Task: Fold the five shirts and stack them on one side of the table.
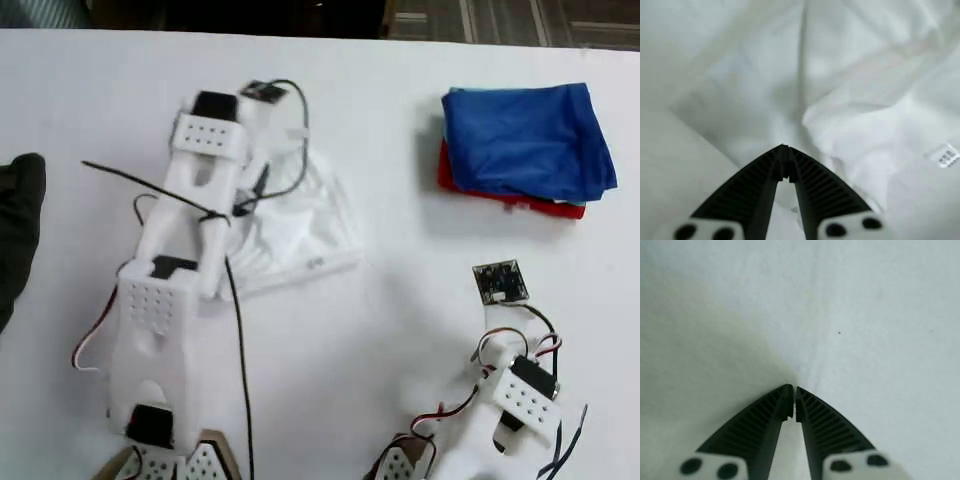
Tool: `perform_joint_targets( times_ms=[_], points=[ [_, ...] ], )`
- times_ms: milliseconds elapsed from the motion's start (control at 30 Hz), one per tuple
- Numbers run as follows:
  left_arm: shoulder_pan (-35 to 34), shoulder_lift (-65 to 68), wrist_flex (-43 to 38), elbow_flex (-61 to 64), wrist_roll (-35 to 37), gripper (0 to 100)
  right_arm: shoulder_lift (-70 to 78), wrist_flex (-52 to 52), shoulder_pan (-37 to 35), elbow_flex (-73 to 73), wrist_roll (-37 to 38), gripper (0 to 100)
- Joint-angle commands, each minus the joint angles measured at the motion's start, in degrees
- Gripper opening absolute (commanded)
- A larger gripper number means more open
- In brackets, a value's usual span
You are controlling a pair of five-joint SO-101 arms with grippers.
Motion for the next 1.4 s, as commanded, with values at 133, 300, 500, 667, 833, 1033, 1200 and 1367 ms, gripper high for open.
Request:
perform_joint_targets(
  times_ms=[133, 300, 500, 667, 833, 1033, 1200, 1367],
  points=[
    [7.2, -5.3, -4.6, 6.5, 0.0, 3, -1.3, -1.5, 0.6, -0.1, -0.5, 1.9],
    [13.5, -5.7, -3.8, 4.9, 1.6, 3, -1.3, -1.5, 0.6, -0.1, -0.5, 1.9],
    [18.4, -6.0, 1.7, 0.0, 1.8, 3, -1.3, -1.5, 0.6, -0.1, -0.5, 1.9],
    [18.3, -10.5, 1.6, -0.4, 1.6, 3, -1.3, -1.5, 0.6, -0.1, -0.5, 1.9],
    [13.6, -10.8, -3.1, 1.5, 1.9, 3, -1.3, -1.5, 0.6, -0.1, -0.5, 1.9],
    [11.9, -5.2, -8.9, 6.9, 1.9, 3, -1.3, -1.5, 0.6, -0.1, -0.5, 1.9],
    [15.2, -3.4, -8.6, 7.3, 1.9, 3, -1.3, -1.5, 0.6, -0.1, -0.5, 1.9],
    [19.3, -2.6, -8.6, 9.8, 1.9, 3, -1.3, -1.5, 0.6, -0.1, -0.5, 1.9]
  ],
)
